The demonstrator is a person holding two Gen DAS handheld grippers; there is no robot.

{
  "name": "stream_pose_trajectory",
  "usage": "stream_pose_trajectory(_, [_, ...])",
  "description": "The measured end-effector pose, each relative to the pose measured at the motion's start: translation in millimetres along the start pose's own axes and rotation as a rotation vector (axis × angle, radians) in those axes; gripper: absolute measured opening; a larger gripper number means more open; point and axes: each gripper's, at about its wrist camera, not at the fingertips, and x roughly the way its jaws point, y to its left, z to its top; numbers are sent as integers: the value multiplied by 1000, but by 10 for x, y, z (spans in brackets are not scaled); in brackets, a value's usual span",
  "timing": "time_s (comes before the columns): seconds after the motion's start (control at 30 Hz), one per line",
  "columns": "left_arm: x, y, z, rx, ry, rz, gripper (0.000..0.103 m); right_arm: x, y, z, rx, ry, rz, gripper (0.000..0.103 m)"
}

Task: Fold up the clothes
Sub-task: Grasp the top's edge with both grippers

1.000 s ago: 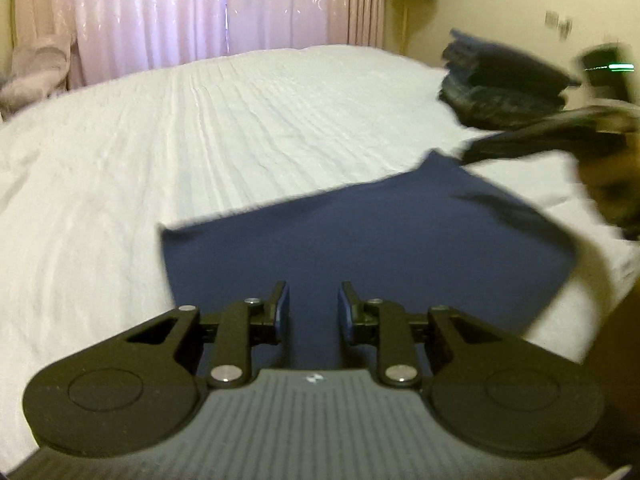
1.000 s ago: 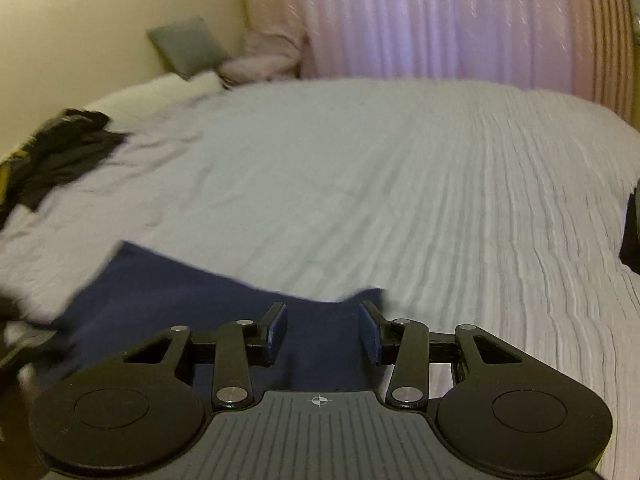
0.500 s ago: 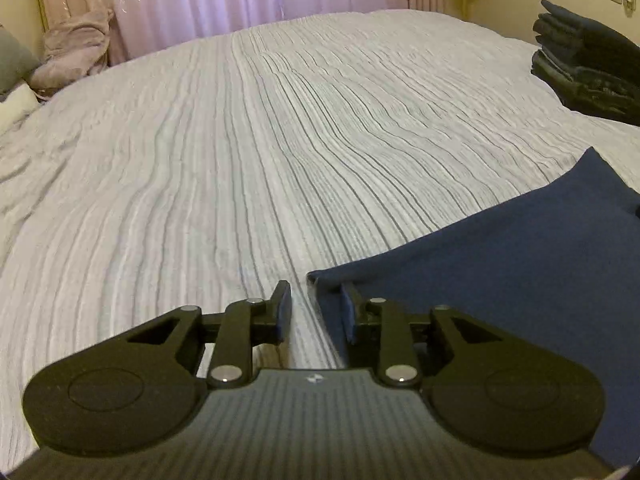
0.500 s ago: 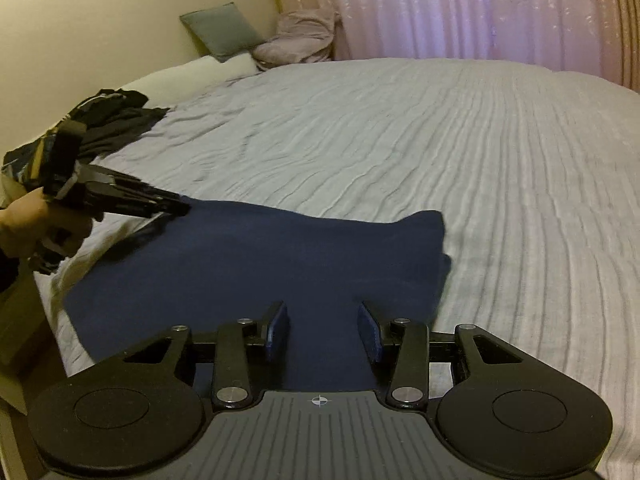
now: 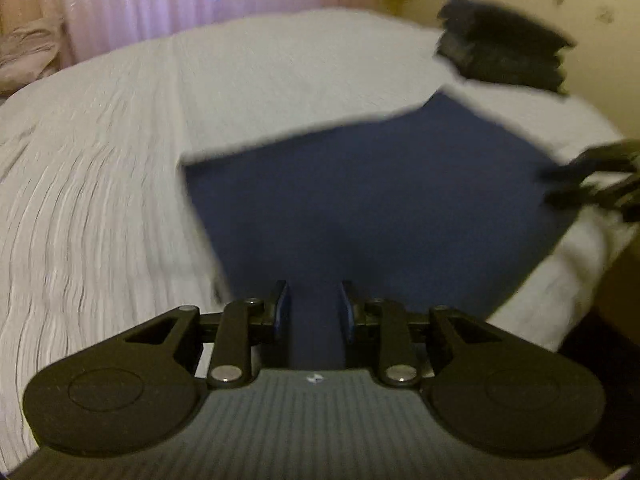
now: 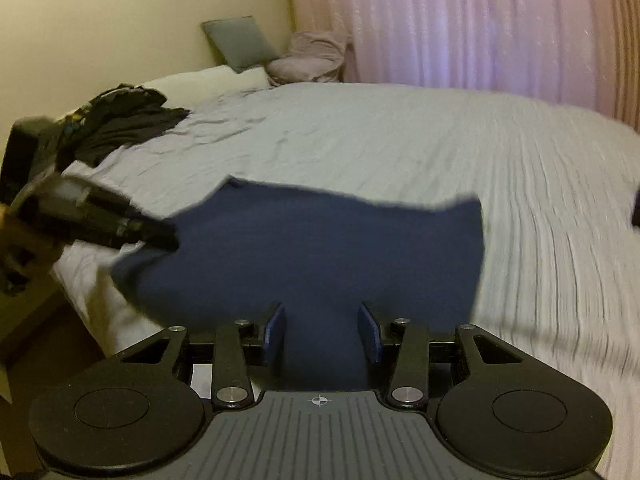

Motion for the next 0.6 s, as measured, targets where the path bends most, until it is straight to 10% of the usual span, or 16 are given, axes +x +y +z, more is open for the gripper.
stream_pose_trajectory(0.3, [-266, 76, -161, -19, -31, 141, 26, -346, -183, -179, -39, 40, -184, 61])
stream_pose_trajectory(0.6, [-541, -652, -114, 270, -151, 134, 38, -271, 595, -345, -636, 60, -276, 61])
